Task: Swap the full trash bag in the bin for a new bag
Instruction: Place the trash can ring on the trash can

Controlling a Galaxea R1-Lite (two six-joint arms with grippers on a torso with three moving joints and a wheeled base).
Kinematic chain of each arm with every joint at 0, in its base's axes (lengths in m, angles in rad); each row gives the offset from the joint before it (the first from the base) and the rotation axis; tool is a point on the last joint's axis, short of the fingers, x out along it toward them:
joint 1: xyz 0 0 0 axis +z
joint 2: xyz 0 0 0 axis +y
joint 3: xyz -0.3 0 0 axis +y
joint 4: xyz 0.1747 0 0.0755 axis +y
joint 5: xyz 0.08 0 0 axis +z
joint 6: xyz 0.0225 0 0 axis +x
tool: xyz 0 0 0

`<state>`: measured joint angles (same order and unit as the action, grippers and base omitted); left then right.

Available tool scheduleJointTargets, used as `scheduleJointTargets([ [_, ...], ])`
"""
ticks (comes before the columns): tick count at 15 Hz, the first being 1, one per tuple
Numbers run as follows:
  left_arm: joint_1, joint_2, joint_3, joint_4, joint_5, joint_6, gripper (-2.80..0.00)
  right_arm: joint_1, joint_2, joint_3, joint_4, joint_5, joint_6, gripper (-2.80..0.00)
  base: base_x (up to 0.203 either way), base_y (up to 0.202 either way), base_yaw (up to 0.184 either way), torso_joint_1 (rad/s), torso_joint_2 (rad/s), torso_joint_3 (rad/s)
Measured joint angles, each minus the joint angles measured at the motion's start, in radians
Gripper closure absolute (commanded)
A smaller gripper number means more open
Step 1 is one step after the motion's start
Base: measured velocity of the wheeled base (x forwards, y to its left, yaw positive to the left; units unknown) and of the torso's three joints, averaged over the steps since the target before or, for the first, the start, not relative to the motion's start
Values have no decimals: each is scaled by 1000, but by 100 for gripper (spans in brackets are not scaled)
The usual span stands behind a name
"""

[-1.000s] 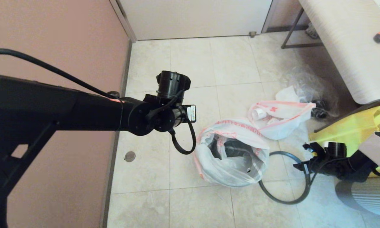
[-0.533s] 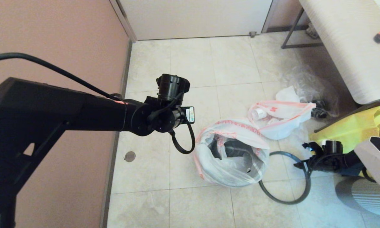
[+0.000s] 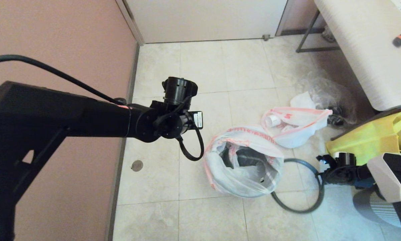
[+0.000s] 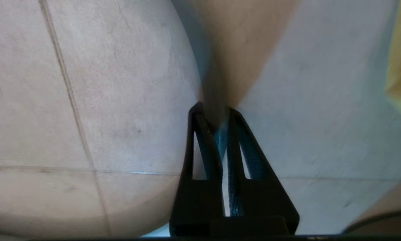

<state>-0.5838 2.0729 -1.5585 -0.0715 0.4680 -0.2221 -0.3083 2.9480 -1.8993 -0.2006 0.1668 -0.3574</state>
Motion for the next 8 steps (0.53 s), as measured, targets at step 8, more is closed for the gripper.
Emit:
scheduleJointTargets([
  [8, 36, -148, -37, 334, 3, 9, 0, 43, -600, 621, -80, -59, 58, 0, 0, 0, 0, 0, 0, 0],
])
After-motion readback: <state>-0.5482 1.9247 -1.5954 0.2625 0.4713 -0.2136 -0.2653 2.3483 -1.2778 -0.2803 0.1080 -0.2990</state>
